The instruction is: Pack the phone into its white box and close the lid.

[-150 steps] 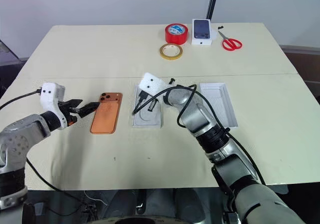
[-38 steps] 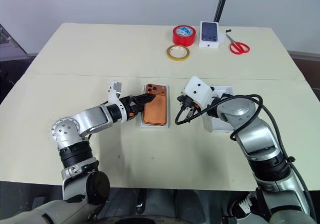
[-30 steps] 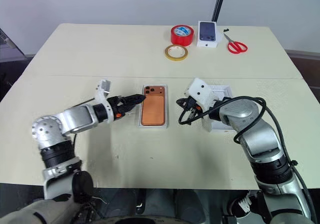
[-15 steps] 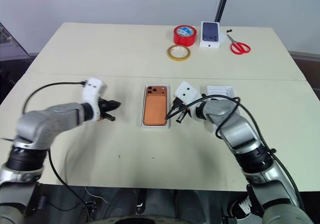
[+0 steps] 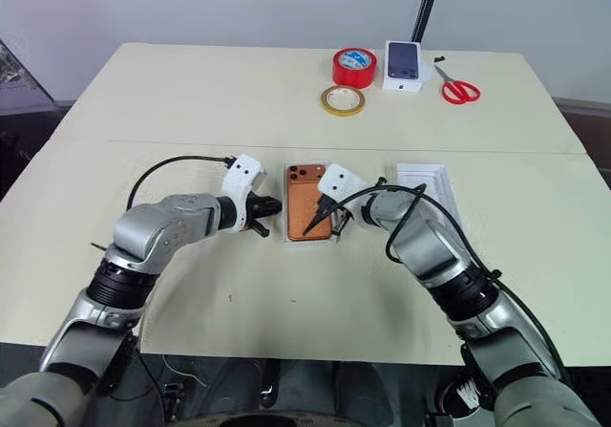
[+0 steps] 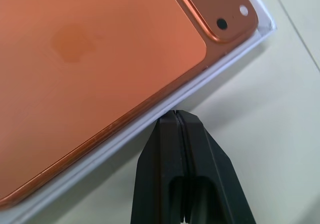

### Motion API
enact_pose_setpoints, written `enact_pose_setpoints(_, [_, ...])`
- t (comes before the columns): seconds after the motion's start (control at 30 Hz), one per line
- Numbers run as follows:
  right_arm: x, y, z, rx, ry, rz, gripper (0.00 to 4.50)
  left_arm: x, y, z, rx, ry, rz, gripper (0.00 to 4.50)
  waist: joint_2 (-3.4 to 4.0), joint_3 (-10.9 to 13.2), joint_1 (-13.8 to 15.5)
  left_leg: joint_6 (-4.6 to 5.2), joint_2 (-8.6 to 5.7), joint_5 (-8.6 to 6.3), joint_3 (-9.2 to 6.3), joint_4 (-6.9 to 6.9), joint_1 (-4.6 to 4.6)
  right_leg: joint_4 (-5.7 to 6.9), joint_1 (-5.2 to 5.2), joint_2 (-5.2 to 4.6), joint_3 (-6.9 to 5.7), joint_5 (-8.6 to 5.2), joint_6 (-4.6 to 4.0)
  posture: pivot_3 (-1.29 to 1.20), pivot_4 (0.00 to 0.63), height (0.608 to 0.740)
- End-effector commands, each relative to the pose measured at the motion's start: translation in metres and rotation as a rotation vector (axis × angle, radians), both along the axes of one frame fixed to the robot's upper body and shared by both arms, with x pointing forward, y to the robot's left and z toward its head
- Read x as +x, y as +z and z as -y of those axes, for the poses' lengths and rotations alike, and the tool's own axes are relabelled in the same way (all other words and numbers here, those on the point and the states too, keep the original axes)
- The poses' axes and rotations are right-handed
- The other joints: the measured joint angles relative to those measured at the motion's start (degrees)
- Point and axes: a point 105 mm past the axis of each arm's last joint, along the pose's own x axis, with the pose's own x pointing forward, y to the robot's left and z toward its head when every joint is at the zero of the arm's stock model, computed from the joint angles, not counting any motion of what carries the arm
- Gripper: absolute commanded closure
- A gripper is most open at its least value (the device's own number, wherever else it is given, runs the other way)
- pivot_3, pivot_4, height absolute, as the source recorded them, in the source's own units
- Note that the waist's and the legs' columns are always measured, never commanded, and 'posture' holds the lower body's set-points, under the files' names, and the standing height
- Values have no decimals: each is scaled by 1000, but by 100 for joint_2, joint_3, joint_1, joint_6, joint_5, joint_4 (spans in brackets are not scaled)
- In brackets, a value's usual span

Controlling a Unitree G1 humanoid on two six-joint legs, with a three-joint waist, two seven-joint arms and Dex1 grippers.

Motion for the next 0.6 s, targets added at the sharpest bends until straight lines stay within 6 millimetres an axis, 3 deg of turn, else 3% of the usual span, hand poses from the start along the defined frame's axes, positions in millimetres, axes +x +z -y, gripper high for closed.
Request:
enact_pose_setpoints(0.03, [-20, 12, -4, 20, 82, 14, 4500, -25, 15, 56, -103, -224, -22, 3928, 0, 0, 34, 0, 0, 0, 0, 1, -1, 0, 0, 0, 0, 0, 0, 0, 150, 709])
enact_pose_setpoints(0.33, [-54, 6, 45, -41, -44, -50, 4500, -40, 11, 103, -140, -340, -67, 3928, 3, -1, 9, 4, 4, -2, -1, 4, 1, 0, 6, 1, 2, 0, 1, 0, 150, 709])
enact_pose_setpoints(0.6, [-60, 11, 63, -40, -112, -56, 4500, -34, 9, 99, -141, -311, -72, 3928, 3, -1, 12, 4, 5, -2, 0, 6, 3, 0, 8, 6, 2, 0, 1, 0, 150, 709])
